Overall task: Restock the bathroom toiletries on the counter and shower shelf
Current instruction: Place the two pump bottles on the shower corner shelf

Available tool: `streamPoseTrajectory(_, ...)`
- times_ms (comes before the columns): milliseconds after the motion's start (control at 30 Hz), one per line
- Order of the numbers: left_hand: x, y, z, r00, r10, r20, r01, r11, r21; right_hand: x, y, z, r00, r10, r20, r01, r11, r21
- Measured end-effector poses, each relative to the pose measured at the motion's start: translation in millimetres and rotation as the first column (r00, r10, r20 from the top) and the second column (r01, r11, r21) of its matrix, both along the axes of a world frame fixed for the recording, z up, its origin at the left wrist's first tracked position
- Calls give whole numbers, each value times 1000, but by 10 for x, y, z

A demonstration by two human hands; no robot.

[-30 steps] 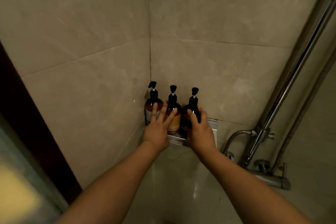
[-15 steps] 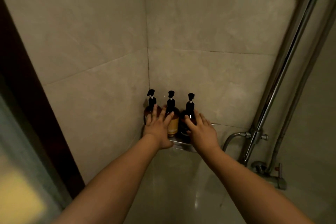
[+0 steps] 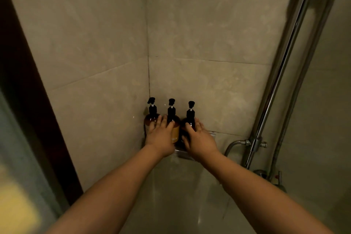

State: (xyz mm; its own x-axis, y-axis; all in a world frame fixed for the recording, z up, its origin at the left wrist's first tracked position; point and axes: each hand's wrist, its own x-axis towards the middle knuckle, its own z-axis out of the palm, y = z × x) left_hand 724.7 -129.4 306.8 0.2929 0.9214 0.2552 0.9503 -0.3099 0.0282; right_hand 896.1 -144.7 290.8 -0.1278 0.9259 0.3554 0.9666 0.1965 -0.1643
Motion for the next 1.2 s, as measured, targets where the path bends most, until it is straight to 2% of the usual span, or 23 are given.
streamPoseTrajectory(100,43,-60,-41,1000,-20,23,19,999,46,-89,-26,43,997,-58,46,59,998,-23)
streamPoseTrajectory(300,47,-97,-143,1000,9,8,-9,1000,20,-229,-99,44,992,-114,-49,110,991,-81)
streamPoseTrajectory(667,37,-130,-113,1000,-2,21,4,997,-82,-150,-99,154,998,-52,27,57,976,-209)
streamPoseTrajectory(833,-9,-196,-62,1000,16,-22,-19,990,-137,-141,-179,196,997,-61,52,73,958,-279)
streamPoseTrajectory(933,-49,-206,104,998,54,-14,-55,985,-161,-159,-244,274,994,-110,24,112,956,-269)
streamPoseTrajectory(1067,-34,-203,361,1000,14,20,-13,999,-50,-217,-351,505,991,-137,-1,134,970,-202)
streamPoseTrajectory(1200,-59,-216,543,1000,-8,-6,8,1000,-28,-258,-471,768,994,-110,23,112,977,-180)
